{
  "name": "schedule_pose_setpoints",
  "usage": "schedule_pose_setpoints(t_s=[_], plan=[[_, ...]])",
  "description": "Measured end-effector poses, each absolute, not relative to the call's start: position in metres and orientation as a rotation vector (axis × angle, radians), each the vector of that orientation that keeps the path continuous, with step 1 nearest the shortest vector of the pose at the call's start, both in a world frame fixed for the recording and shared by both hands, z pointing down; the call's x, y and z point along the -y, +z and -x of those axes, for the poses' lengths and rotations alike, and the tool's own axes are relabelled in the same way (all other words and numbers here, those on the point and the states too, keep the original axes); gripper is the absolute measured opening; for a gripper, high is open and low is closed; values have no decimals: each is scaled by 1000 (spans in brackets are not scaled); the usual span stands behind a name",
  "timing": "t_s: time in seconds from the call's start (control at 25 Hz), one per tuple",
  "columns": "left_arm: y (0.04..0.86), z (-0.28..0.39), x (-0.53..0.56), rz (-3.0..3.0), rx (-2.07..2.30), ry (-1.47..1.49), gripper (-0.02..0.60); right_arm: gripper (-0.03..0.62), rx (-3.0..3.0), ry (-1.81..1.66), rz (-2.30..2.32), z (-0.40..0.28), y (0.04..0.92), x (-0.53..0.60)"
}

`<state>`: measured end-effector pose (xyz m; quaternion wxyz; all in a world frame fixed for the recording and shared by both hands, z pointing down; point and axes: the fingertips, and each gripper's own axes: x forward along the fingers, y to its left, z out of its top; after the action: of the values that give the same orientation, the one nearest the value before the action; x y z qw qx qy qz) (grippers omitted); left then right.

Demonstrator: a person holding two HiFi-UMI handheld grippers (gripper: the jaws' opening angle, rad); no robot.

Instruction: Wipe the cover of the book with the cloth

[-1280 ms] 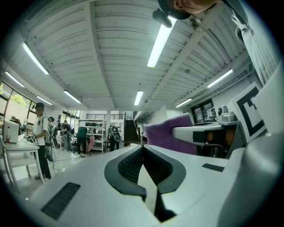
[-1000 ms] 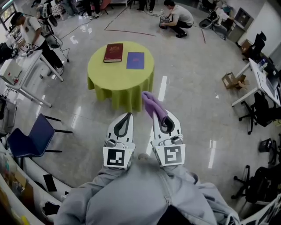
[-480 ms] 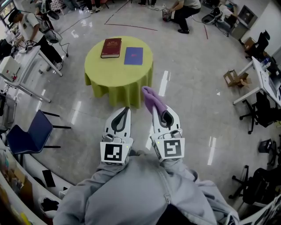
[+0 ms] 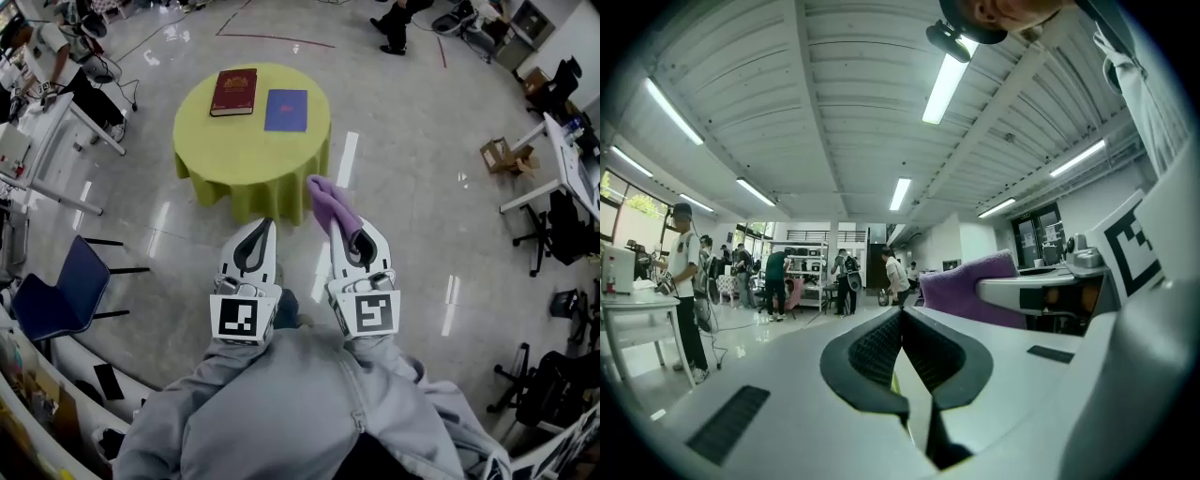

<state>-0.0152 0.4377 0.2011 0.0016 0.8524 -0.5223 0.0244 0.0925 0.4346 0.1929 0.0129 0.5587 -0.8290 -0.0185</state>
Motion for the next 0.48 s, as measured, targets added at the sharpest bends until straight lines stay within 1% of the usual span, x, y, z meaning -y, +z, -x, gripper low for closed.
schedule_pose_setpoints(t_s=[0.48], plan=[[204, 66, -292, -2732, 1513, 23, 17, 61, 2517, -59, -1803, -35, 199, -297]])
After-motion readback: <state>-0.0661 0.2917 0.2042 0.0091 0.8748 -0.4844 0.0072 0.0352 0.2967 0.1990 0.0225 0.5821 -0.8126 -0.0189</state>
